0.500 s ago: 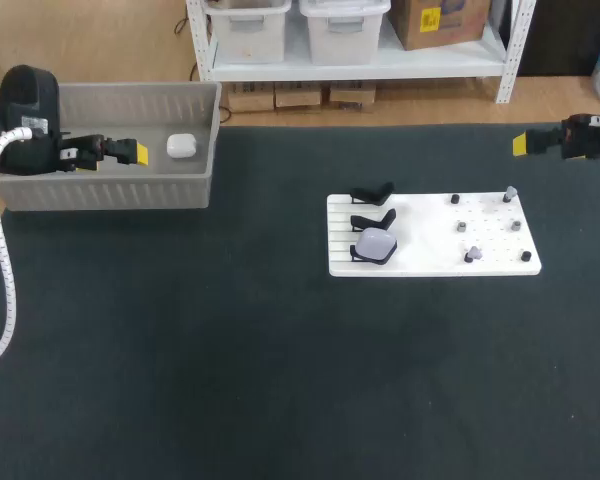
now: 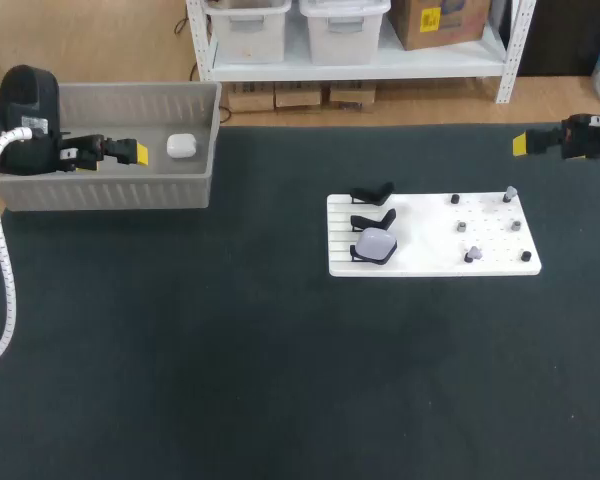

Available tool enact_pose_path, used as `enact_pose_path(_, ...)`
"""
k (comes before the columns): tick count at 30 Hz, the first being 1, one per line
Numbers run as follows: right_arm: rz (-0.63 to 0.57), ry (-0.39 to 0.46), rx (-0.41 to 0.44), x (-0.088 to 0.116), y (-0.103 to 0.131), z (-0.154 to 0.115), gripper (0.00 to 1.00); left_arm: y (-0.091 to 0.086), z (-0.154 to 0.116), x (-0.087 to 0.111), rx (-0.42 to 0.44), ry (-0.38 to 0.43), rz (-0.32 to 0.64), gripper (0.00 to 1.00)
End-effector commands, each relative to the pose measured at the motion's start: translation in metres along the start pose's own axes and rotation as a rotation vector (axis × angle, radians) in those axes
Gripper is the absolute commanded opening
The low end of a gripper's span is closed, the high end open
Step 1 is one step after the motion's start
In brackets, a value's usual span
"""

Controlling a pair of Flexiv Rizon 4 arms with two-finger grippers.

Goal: Pick up each earbud case from the left stands, insert the matching earbuds, close the lid, and place the case in the box.

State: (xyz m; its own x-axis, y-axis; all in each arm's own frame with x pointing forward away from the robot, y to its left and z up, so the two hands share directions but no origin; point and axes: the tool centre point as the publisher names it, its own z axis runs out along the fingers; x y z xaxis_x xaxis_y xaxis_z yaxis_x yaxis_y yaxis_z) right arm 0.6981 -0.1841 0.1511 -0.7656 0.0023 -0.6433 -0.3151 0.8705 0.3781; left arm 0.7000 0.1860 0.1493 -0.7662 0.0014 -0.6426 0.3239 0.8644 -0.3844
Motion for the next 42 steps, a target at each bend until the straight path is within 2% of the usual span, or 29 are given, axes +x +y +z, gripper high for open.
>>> enact_pose_path(1,-0.001,0.001,-0.006,0.000,-0.001,0.001,1.00,-0.002,0.000,-0.001,-0.008,0.005,-0.002,1.00)
enact_pose_path(4,-0.001,0.001,-0.006,0.000,-0.001,0.001,1.00,-0.002,0.000,-0.001,0.003,-0.001,0.011,1.00)
enact_pose_path(6,-0.001,0.001,-0.006,0.000,-0.001,0.001,1.00,-0.003,-0.001,-0.001,0.069,-0.014,0.037,1.00)
enact_pose_path(9,-0.001,0.001,-0.006,0.000,-0.001,0.001,1.00,-0.007,-0.002,0.000,0.157,-0.039,0.133,1.00)
enact_pose_path(11,-0.001,0.001,-0.006,0.000,-0.001,0.001,1.00,-0.012,-0.004,0.002,0.262,-0.063,0.249,1.00)
enact_pose_path(15,-0.001,0.001,-0.006,0.000,-0.001,0.001,1.00,-0.019,-0.002,0.001,0.403,-0.048,0.369,1.00)
enact_pose_path(19,-0.001,0.001,-0.006,0.000,-0.001,0.001,1.00,-0.033,-0.002,-0.001,0.504,-0.032,0.513,1.00)
enact_pose_path(27,-0.001,0.001,-0.006,0.000,-0.001,0.001,1.00,-0.054,0.004,-0.007,0.656,-0.021,0.710,1.00)
enact_pose_path(30,-0.001,0.001,-0.006,0.000,-0.001,0.001,1.00,-0.059,0.010,-0.006,0.685,-0.011,0.748,1.00)
enact_pose_path(42,-0.001,0.001,-0.006,0.000,-0.001,0.001,1.00,-0.059,0.011,-0.007,0.691,-0.013,0.743,1.00)
